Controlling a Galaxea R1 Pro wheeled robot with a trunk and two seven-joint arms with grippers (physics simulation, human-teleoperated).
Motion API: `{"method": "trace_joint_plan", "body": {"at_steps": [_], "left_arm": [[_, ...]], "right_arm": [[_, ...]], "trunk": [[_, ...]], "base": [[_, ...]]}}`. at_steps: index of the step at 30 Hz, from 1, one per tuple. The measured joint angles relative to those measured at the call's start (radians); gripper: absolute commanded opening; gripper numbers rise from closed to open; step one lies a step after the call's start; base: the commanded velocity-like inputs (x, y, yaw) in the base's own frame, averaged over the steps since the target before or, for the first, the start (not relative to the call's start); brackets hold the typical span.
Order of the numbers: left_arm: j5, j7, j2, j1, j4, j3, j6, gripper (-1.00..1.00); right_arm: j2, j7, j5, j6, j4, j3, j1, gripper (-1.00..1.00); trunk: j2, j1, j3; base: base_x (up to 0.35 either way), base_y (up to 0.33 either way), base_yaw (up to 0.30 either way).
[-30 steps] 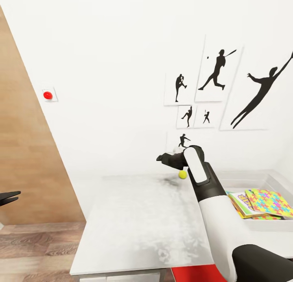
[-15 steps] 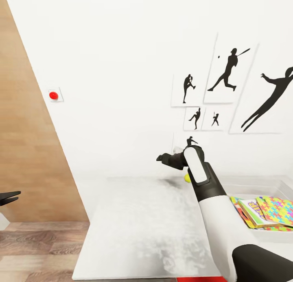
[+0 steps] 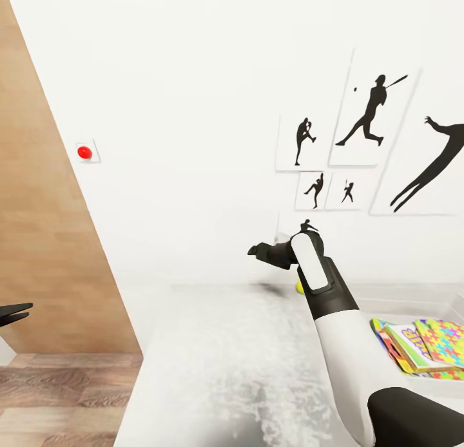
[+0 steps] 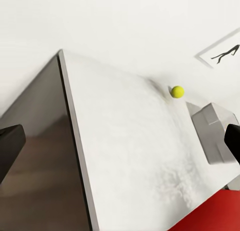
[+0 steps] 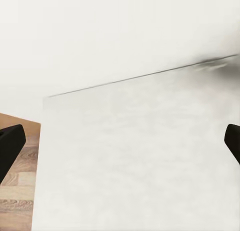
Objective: Put all the toys in the child's room - the three board games (two on the bed and one on the table), the two jigsaw puzzles on the table, and the tennis ball on the table - inside the toy box on the table in the child's room.
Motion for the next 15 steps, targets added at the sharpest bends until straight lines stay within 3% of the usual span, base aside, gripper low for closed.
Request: {"method": "trace_joint_plan", "body": {"at_steps": [15], "left_arm": [[0.0,0.0,0.0,0.0,0.0,0.001,-0.001,1.0]], "right_arm": [[-0.001,0.0,0.0,0.0,0.0,0.0,0.0,1.0]], "trunk": [[0.0,0.0,0.0]], "base": [[0.008,0.0,0.001]]}}
